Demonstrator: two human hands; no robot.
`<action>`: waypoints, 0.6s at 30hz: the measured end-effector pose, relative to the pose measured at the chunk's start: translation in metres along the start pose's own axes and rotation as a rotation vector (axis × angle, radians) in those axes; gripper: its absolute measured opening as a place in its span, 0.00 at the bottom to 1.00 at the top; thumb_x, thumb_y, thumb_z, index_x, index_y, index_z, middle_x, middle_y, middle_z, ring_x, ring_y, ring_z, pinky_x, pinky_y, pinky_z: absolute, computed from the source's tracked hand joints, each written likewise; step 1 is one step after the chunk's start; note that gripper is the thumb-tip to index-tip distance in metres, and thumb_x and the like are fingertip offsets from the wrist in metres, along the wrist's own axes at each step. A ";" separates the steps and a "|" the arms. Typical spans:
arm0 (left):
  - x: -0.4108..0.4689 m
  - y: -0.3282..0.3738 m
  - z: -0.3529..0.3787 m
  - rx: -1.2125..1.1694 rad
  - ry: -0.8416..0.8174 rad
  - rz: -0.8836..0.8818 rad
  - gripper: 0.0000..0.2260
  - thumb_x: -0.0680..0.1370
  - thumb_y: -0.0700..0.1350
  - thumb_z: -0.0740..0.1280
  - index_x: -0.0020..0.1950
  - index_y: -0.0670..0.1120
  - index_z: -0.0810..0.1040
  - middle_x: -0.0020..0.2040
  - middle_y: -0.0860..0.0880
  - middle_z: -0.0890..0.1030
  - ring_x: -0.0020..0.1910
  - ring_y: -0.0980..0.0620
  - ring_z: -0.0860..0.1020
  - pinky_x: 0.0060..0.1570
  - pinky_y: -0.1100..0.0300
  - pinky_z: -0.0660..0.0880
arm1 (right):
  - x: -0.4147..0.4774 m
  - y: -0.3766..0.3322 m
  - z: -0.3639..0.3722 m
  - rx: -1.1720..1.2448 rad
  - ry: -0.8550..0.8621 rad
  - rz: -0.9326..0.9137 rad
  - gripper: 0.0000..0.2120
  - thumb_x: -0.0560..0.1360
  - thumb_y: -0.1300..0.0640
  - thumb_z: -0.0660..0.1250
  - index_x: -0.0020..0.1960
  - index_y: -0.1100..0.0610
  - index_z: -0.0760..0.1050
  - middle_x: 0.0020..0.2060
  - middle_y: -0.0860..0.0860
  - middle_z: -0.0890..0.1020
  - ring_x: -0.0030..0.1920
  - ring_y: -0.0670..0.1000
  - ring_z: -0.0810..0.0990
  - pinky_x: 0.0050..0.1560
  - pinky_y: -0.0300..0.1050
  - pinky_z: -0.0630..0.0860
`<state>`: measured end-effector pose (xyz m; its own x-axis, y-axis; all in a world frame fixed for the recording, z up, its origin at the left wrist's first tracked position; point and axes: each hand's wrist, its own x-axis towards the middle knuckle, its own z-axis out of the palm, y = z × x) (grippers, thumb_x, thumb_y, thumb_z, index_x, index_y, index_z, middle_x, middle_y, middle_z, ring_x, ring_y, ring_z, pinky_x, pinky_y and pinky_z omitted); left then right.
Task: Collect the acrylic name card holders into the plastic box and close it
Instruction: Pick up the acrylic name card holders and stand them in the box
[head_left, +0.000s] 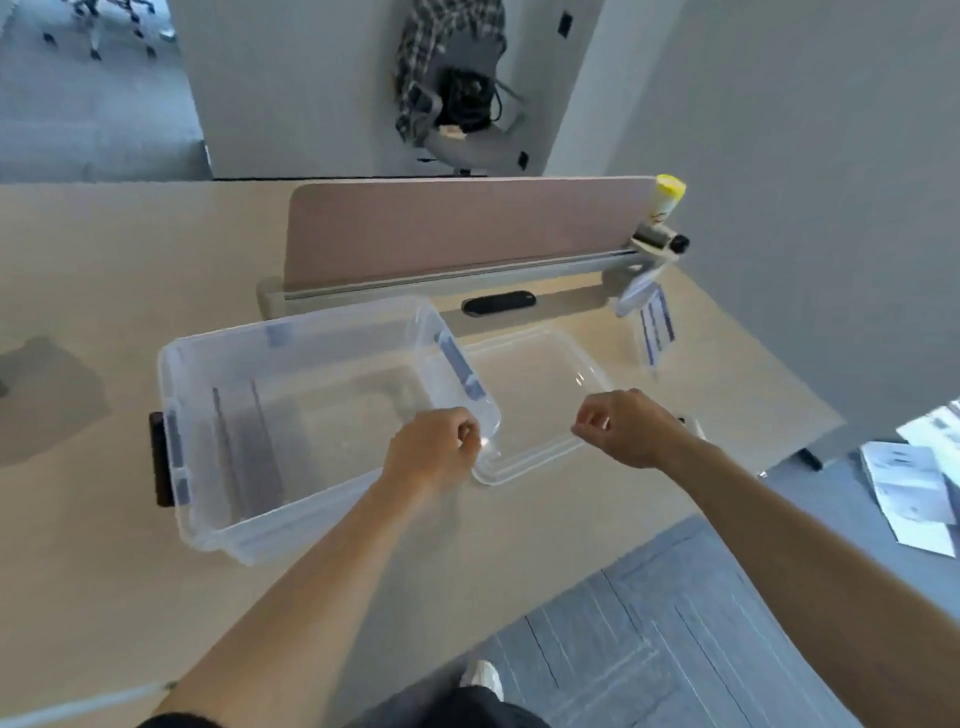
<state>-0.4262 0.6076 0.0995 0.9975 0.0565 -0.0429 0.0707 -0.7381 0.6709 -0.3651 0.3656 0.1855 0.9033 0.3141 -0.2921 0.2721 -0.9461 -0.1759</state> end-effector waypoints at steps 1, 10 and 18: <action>0.006 0.015 0.006 0.001 -0.025 0.025 0.08 0.77 0.50 0.61 0.46 0.52 0.80 0.45 0.53 0.83 0.45 0.48 0.79 0.45 0.56 0.75 | -0.009 0.017 -0.002 0.009 0.020 0.030 0.10 0.78 0.46 0.67 0.52 0.50 0.82 0.46 0.46 0.84 0.48 0.50 0.81 0.51 0.46 0.78; 0.067 0.131 0.093 0.109 -0.264 0.155 0.09 0.77 0.51 0.62 0.50 0.51 0.81 0.46 0.54 0.83 0.46 0.51 0.80 0.48 0.55 0.78 | -0.050 0.197 -0.007 0.179 0.154 0.210 0.08 0.77 0.48 0.67 0.50 0.51 0.82 0.44 0.49 0.84 0.46 0.52 0.81 0.50 0.53 0.80; 0.123 0.228 0.178 0.165 -0.264 0.067 0.07 0.74 0.52 0.64 0.45 0.55 0.81 0.43 0.59 0.82 0.45 0.53 0.80 0.50 0.54 0.79 | -0.030 0.352 -0.024 0.252 0.167 0.198 0.09 0.78 0.49 0.68 0.51 0.52 0.81 0.44 0.50 0.84 0.46 0.51 0.80 0.47 0.47 0.77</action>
<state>-0.2865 0.3262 0.1156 0.9655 -0.1568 -0.2080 -0.0169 -0.8348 0.5504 -0.2888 0.0213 0.1546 0.9777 0.0897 -0.1897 0.0149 -0.9314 -0.3637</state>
